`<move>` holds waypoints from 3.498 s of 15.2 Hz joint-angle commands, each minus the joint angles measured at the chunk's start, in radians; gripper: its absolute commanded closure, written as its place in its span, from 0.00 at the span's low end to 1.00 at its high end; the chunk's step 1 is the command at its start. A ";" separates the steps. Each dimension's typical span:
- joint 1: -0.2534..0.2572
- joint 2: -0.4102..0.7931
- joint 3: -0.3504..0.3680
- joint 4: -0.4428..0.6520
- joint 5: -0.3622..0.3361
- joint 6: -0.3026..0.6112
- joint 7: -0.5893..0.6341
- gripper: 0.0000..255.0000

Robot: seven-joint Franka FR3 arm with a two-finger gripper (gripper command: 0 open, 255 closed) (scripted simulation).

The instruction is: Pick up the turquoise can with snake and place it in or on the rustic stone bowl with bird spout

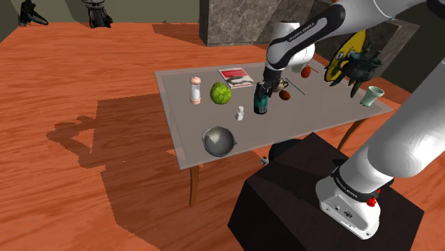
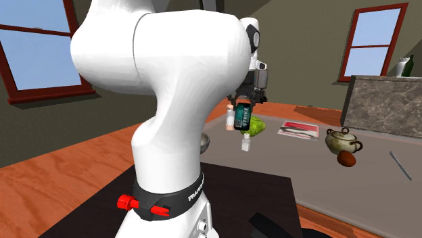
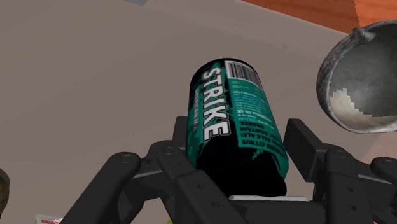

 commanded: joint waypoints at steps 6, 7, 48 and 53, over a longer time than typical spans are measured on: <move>0.095 -0.034 0.086 -0.019 -0.011 -0.014 0.192 1.00; 0.109 -0.034 0.099 -0.015 -0.012 -0.018 0.219 1.00; 0.262 0.236 0.224 0.069 -0.043 0.169 0.521 0.00; 0.259 0.177 0.228 0.070 -0.036 0.109 0.516 0.00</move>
